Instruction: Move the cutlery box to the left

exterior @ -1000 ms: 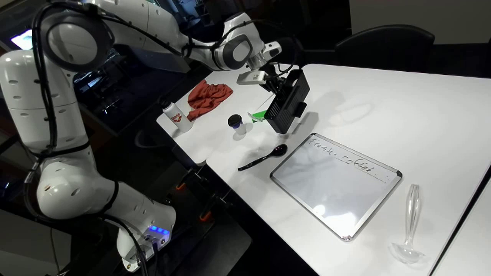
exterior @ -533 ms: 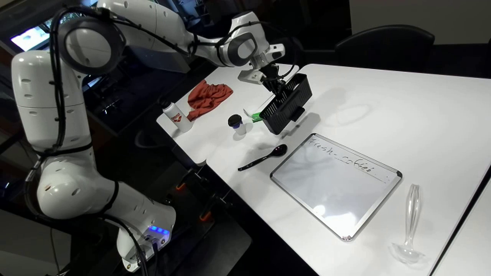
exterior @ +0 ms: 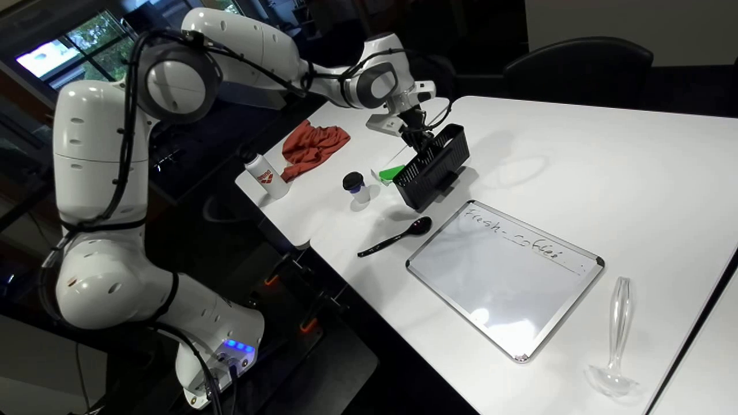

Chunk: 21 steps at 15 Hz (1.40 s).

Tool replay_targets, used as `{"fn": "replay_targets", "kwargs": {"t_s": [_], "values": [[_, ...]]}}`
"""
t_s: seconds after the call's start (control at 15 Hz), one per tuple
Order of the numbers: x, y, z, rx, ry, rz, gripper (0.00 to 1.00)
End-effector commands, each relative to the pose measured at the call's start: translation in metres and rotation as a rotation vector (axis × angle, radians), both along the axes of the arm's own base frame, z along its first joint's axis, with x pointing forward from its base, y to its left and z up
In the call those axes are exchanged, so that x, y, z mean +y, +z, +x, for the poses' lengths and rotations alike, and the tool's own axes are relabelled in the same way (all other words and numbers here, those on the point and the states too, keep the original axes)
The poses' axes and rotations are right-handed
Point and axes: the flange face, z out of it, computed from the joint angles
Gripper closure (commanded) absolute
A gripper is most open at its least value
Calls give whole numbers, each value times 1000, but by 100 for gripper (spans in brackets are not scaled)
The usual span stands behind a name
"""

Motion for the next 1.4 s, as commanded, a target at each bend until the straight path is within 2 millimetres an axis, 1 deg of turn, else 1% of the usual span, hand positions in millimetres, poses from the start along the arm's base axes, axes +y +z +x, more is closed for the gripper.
{"fn": "replay_targets", "kwargs": {"t_s": [0.0, 0.27, 0.67, 0.73, 0.8, 0.87, 1.0, 1.2, 1.33], "values": [[7, -10, 10, 12, -6, 4, 99], [10, -26, 10, 22, -1, 4, 99], [12, -37, 12, 28, 5, -4, 99], [12, -37, 12, 31, 6, -6, 85], [12, -38, 12, 30, 5, -8, 69], [13, -38, 12, 32, 5, -10, 64], [14, -35, 13, 26, 8, -13, 49], [20, -12, 13, -9, 26, -9, 25], [25, 14, 11, -38, 43, -8, 10]]}}
